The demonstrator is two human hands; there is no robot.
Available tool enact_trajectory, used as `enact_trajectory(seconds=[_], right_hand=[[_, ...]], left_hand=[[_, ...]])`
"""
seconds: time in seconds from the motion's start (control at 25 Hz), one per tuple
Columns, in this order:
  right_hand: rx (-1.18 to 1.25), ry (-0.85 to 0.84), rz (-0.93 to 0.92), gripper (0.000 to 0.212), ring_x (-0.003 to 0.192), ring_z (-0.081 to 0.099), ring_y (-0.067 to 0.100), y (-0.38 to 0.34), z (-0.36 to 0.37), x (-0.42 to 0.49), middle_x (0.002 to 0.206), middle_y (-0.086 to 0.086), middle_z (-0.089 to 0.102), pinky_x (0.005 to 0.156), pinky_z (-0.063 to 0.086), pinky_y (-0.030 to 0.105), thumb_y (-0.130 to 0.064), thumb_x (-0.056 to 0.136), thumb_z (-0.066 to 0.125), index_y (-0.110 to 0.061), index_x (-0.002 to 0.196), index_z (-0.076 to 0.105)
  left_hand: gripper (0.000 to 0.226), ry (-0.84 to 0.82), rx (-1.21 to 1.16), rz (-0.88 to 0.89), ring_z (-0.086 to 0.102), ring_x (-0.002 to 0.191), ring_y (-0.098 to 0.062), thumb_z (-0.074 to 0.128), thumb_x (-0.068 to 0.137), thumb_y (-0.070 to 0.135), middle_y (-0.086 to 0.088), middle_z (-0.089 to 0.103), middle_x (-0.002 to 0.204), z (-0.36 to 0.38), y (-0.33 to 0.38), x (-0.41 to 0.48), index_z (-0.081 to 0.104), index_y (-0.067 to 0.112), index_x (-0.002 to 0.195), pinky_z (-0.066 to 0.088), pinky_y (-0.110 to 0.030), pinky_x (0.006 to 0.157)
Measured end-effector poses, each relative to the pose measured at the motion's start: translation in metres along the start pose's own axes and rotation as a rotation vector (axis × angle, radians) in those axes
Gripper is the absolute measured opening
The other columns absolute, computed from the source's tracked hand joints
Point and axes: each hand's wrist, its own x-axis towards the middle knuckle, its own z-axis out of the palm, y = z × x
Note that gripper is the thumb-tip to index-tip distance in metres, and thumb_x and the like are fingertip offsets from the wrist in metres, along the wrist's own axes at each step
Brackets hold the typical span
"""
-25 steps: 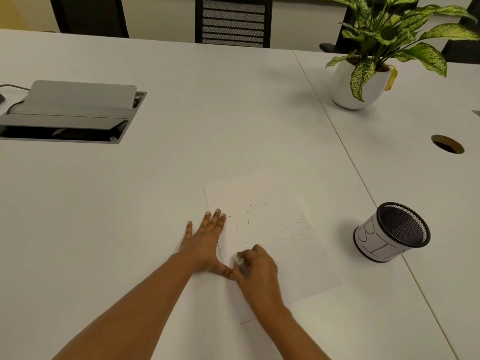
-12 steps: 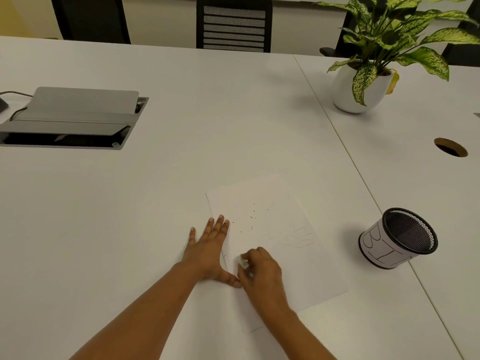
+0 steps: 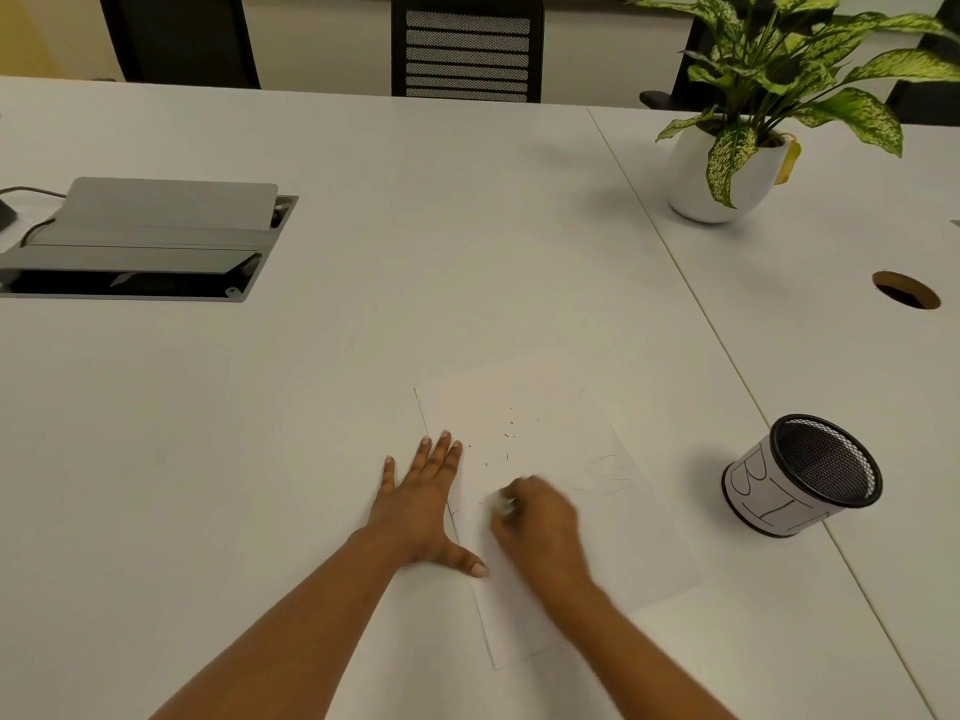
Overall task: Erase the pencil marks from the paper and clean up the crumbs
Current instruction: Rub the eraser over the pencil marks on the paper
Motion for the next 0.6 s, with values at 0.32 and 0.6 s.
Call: enact_trajectory(seconds=[0.32, 0.6], right_hand=[[-0.028, 0.115, 0.104, 0.006, 0.063, 0.047, 0.014, 0.028, -0.03, 0.021, 0.074, 0.001, 0.051, 0.054, 0.03, 0.012, -0.008, 0.08, 0.061, -0.002, 0.078, 0.061], [-0.05, -0.019, -0.022, 0.011, 0.063, 0.045, 0.012, 0.005, -0.002, -0.003, 0.075, -0.001, 0.05, 0.052, 0.027, 0.006, -0.01, 0.079, 0.061, -0.003, 0.085, 0.067]], left_hand=[[0.139, 0.009, -0.008, 0.0, -0.028, 0.136, -0.013, 0.068, 0.051, 0.073, 0.007, -0.032, 0.148, 0.0, -0.002, -0.001, -0.025, 0.021, 0.141, -0.016, -0.047, 0.109], [0.14, -0.006, 0.0, -0.011, -0.029, 0.136, -0.013, 0.067, 0.051, 0.074, 0.006, -0.033, 0.148, 0.0, 0.0, 0.001, -0.026, 0.021, 0.14, -0.016, -0.048, 0.109]])
